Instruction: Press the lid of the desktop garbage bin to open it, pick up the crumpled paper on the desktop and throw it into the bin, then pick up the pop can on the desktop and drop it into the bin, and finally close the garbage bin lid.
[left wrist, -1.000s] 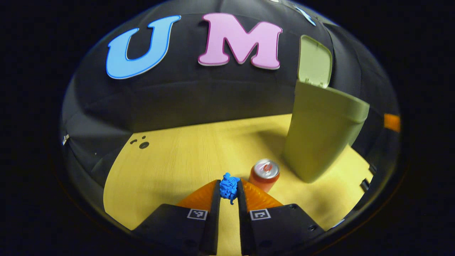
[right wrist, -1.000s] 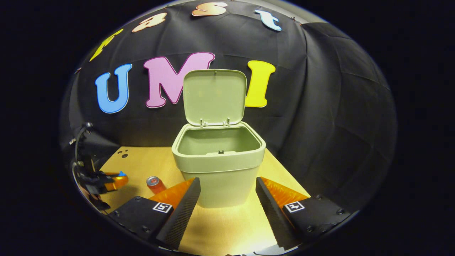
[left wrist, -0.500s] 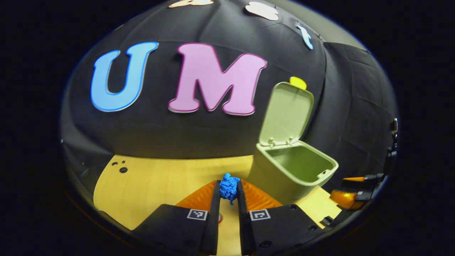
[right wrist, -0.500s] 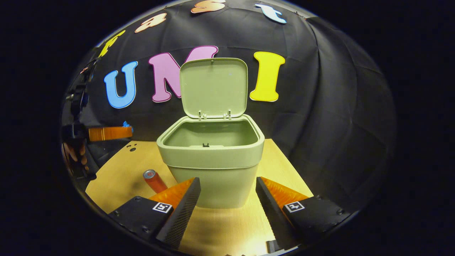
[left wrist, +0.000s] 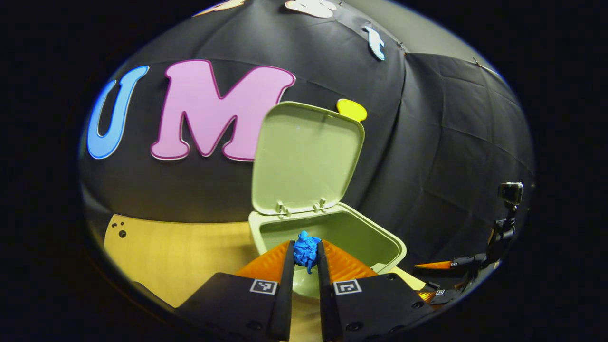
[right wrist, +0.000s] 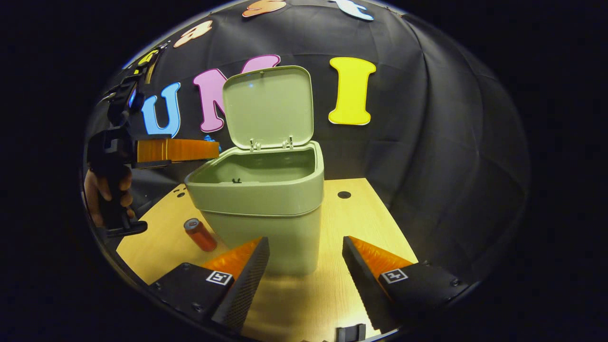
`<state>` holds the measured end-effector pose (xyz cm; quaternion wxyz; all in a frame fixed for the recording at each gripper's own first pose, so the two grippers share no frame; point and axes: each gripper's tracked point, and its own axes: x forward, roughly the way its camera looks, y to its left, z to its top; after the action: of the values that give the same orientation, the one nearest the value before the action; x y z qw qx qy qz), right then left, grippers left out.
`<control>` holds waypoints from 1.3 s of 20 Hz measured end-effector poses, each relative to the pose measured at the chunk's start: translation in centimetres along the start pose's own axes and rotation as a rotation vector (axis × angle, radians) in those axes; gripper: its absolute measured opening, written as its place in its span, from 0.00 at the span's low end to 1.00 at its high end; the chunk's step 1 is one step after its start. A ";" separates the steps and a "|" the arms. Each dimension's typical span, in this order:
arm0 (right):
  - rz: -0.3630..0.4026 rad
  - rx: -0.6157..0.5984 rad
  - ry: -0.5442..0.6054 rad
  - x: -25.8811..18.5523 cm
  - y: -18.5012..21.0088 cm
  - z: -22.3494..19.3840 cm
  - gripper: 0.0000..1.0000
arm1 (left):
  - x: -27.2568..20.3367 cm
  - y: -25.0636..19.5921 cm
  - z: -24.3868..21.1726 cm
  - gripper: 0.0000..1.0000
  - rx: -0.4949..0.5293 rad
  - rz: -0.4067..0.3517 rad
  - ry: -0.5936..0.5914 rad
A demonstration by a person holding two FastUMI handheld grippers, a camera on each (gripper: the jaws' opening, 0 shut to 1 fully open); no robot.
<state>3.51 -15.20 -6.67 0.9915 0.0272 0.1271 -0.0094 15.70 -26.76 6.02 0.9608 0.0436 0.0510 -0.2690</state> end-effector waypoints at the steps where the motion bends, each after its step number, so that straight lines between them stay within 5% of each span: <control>1: 0.009 0.000 0.003 0.1 -0.2 -0.1 0.97 | 0.5 -0.3 -0.2 0.29 0.001 0.003 0.005; 6: 0.033 -0.010 0.009 -0.2 -0.4 -0.1 0.99 | 1.2 -1.3 -1.0 0.39 0.032 0.010 0.015; 8: 0.029 -0.014 0.003 -0.5 0.0 -0.1 0.99 | 0.7 -1.2 -0.8 0.56 0.061 0.016 0.007; 10: 0.026 -0.017 0.003 -1.0 0.7 -0.1 0.99 | -0.1 -0.9 -0.4 0.84 0.087 0.026 -0.017; 12: 0.022 -0.021 -0.010 -1.6 1.5 0.2 0.99 | -1.6 0.1 0.8 0.98 0.094 0.052 -0.062; 19: 0.015 -0.030 0.000 -2.9 5.4 -0.7 0.99 | -9.1 7.5 -0.5 0.98 0.043 0.187 -0.086; 26: 0.060 -0.080 0.037 -3.2 12.2 -2.6 0.99 | -20.1 16.8 -8.5 0.98 -0.078 0.343 -0.003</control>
<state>0.11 -2.82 -7.72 0.9891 -0.0083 0.1450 0.0260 6.77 -1.22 0.95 0.9936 0.0137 0.0518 -0.0992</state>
